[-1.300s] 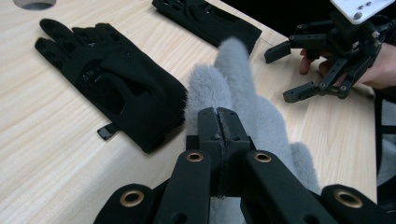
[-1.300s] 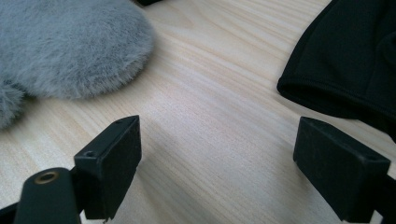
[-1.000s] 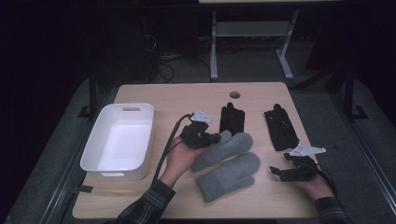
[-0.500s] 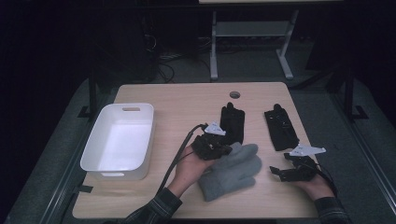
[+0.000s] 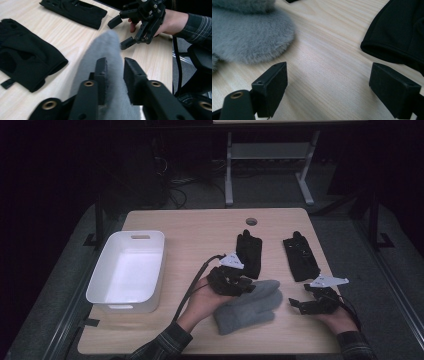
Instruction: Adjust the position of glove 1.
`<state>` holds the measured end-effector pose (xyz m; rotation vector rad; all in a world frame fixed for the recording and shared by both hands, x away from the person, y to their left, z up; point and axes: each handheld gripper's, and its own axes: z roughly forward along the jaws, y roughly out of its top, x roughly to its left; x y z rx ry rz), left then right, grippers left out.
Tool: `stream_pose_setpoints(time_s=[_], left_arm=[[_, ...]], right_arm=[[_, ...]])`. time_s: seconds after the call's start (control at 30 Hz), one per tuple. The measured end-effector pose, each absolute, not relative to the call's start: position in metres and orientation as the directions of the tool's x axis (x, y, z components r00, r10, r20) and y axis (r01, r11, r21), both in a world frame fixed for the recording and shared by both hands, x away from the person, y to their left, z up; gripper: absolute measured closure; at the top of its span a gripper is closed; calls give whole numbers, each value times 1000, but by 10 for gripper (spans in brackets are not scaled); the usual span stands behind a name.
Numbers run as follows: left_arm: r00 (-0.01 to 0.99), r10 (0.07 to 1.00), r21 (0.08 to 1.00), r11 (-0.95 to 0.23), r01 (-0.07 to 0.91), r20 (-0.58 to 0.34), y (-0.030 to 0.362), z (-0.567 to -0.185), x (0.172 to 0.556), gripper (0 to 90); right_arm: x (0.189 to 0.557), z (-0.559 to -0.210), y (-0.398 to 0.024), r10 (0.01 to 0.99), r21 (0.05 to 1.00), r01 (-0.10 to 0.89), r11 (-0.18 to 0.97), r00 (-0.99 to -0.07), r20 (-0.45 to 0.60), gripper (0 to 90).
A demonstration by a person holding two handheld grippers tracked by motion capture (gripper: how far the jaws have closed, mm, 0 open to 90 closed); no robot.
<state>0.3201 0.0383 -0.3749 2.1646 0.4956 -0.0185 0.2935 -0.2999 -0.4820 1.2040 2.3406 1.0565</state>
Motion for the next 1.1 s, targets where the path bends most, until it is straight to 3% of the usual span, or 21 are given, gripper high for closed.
stream_pose_setpoints(time_s=[0.2,0.43,0.63,0.9,1.1], left_arm=[[908,396,763,-542,351,-136,67,-376,330,656],[877,447,713,-556,428,-177,88,-413,345,590],[857,464,695,-540,474,-224,102,-428,360,506],[828,479,695,-489,527,-291,118,-441,369,458],[827,473,682,-498,536,-304,125,-443,361,442]], right_arm=[[294,-482,-300,796,729,571,378,-602,60,150],[293,-482,-299,797,727,568,385,-602,49,162],[289,-469,-298,770,729,571,378,-631,94,409],[279,-437,-278,668,803,481,352,-730,145,504],[274,-426,-267,620,814,458,358,-768,160,655]])
